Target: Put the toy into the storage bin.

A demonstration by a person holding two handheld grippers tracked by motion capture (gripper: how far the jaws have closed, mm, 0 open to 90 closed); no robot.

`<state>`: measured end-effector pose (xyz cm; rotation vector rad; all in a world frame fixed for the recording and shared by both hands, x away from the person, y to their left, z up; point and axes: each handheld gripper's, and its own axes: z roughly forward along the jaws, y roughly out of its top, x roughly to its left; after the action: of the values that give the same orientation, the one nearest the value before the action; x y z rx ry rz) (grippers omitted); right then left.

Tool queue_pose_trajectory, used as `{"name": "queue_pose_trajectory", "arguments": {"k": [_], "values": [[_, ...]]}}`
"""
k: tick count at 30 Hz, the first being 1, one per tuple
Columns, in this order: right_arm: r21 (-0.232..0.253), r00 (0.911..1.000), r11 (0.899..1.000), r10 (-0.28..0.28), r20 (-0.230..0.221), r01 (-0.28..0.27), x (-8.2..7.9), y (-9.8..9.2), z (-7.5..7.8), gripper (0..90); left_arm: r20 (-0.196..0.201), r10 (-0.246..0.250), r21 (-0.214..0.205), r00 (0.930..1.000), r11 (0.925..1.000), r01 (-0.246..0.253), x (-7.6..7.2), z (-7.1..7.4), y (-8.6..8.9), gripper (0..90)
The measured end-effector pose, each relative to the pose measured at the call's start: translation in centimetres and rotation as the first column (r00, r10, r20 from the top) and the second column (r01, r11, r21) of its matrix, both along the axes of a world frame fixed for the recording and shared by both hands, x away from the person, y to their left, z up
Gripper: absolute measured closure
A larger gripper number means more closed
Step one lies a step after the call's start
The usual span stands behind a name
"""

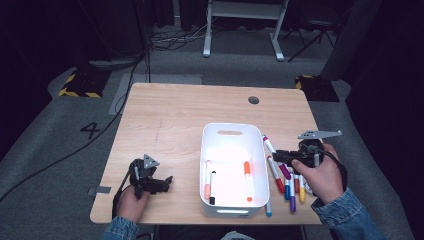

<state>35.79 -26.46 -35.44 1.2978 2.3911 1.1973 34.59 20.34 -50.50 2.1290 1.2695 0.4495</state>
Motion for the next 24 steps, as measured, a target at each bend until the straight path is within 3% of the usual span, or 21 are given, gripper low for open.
{"name": "queue_pose_trajectory", "arguments": {"k": [10,18,24], "values": [[0.017,0.9964,0.996,0.083,0.018,-0.083,-1.5,1.8,1.6,76.9,0.000,0.000,0.000,1.0000,1.0000,0.000,0.0,0.0,0.0,0.0],[0.015,0.9883,0.988,0.152,0.016,-0.152,-2.3,3.5,2.0,76.9,0.003,0.003,-0.003,1.0000,1.0000,-0.003,0.0,0.0,0.0,0.0],[0.019,0.9763,0.976,0.216,0.008,-0.216,-3.2,5.3,2.0,76.9,0.005,0.004,-0.003,1.0000,1.0000,-0.004,0.0,0.0,0.0,0.0]]}}
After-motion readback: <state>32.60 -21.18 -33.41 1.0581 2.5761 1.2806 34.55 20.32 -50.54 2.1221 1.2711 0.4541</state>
